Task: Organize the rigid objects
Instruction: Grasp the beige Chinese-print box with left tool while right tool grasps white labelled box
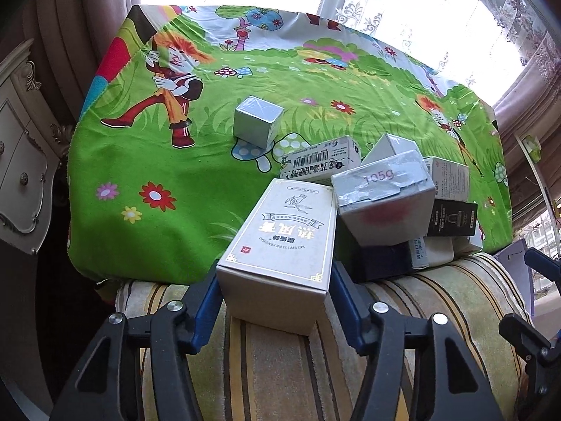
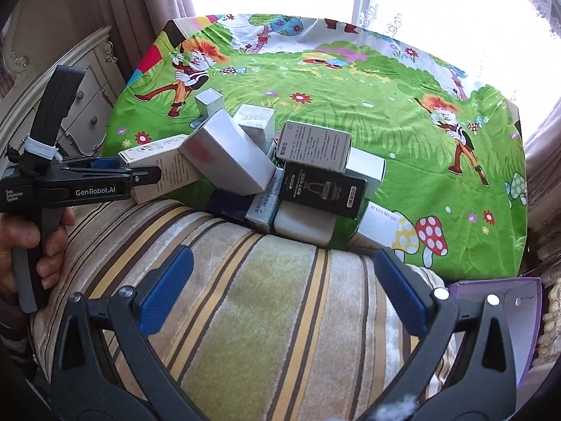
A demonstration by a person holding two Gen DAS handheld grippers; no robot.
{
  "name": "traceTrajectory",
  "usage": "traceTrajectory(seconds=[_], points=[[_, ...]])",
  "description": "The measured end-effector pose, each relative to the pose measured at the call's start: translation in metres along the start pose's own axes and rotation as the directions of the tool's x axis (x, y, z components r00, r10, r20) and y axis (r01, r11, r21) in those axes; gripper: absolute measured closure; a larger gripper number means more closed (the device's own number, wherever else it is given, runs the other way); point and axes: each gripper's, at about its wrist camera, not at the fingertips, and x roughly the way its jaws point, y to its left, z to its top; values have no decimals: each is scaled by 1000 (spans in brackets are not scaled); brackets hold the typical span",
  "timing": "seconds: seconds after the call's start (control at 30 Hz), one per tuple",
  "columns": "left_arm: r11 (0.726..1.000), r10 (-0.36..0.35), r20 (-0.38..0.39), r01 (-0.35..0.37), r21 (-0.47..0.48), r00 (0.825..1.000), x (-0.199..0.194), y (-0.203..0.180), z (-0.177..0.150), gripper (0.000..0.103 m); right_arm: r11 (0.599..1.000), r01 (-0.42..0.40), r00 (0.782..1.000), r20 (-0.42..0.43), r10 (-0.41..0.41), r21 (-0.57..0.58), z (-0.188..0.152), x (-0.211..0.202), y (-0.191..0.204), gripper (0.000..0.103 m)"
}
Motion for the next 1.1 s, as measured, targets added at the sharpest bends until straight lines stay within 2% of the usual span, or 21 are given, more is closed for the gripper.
traceTrajectory(seconds=[0.23, 0.43, 0.6, 0.7, 0.8, 1.1], points=[[1000, -20, 13, 20, -11, 1000, -4, 2, -3, 47, 992, -109, 993, 37, 111, -61, 31, 12, 11, 0], [1000, -26, 14, 26, -13, 1000, -4, 2, -4, 47, 974, -98, 993, 40, 108, -203, 54, 28, 34, 0], [999, -44, 15, 45, -24, 999, -4, 5, -5, 47, 926, -87, 995, 14, 99, -368, 69, 44, 54, 0], [999, -47, 17, 48, -26, 999, -4, 6, -5, 47, 906, -118, 993, -23, 119, -407, 81, 52, 58, 0], [998, -50, 18, 50, -27, 999, -4, 6, -6, 47, 882, -112, 994, -33, 109, -457, 93, 58, 64, 1], [998, -58, 20, 59, -31, 998, -5, 7, -7, 48, 795, -182, 983, -137, 125, -579, 101, 84, 76, 18]])
